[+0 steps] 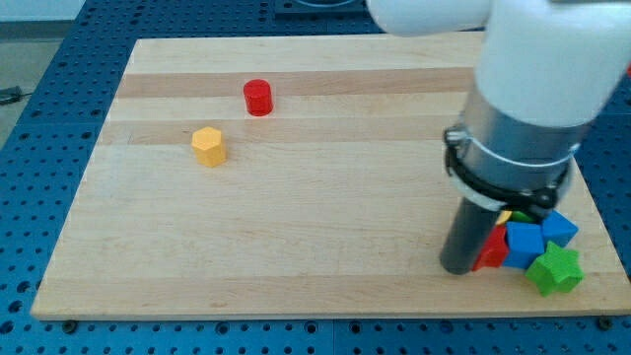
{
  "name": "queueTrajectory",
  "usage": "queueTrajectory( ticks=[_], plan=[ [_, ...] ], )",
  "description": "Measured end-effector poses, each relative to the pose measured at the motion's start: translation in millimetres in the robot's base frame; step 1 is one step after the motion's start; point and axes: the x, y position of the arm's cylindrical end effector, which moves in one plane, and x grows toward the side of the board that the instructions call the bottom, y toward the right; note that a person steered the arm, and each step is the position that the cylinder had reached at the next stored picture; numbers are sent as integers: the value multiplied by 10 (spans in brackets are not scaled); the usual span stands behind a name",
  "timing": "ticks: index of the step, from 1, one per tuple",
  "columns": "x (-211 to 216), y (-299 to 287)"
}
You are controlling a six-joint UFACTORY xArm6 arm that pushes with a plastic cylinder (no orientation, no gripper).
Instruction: Push the yellow hexagon into yellow heart
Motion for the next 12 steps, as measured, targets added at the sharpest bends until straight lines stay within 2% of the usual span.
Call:
queueTrajectory(
  ticks=[1, 2, 3, 4, 5, 6, 8, 9, 11, 12],
  plan=[
    [9, -60],
    [11, -509],
    [-277, -879],
    [-803, -935],
    [-1523, -1059],
    [-1843, -1736],
    [-1818, -2838],
    [-1817, -2854],
    [-1683, -3501],
    [-1567, -3538]
  ],
)
